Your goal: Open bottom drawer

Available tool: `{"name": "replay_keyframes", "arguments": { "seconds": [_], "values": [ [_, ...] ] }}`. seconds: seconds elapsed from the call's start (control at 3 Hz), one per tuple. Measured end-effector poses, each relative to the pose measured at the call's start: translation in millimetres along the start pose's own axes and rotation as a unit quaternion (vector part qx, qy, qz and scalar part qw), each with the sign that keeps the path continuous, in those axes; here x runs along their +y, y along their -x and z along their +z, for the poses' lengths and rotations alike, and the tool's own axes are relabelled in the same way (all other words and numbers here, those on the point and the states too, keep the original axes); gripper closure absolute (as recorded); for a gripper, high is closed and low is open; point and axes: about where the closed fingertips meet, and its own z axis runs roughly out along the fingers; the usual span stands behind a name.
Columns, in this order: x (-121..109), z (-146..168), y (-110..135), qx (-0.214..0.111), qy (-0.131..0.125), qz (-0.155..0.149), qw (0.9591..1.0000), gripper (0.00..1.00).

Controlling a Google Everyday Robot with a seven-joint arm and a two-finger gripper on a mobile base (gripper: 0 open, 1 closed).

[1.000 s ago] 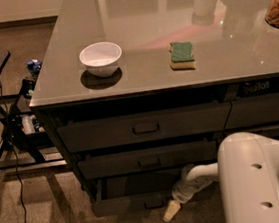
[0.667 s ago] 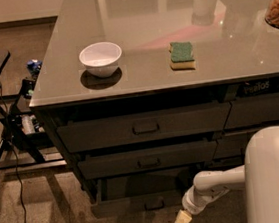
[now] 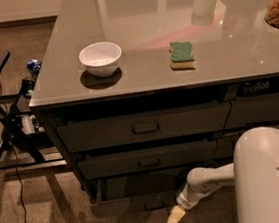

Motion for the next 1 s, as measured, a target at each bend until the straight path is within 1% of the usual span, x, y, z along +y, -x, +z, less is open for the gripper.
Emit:
{"name": "replay_keyframes", "arguments": {
  "seconds": [0.33, 1.0],
  "values": [
    [-22.3, 17.4, 16.3, -0.003, -0.005, -0.007, 1.0000, 0.00],
    [-49.9, 45.5, 35.3, 0.001, -0.007, -0.027, 0.9996, 0.00]
  ]
}}
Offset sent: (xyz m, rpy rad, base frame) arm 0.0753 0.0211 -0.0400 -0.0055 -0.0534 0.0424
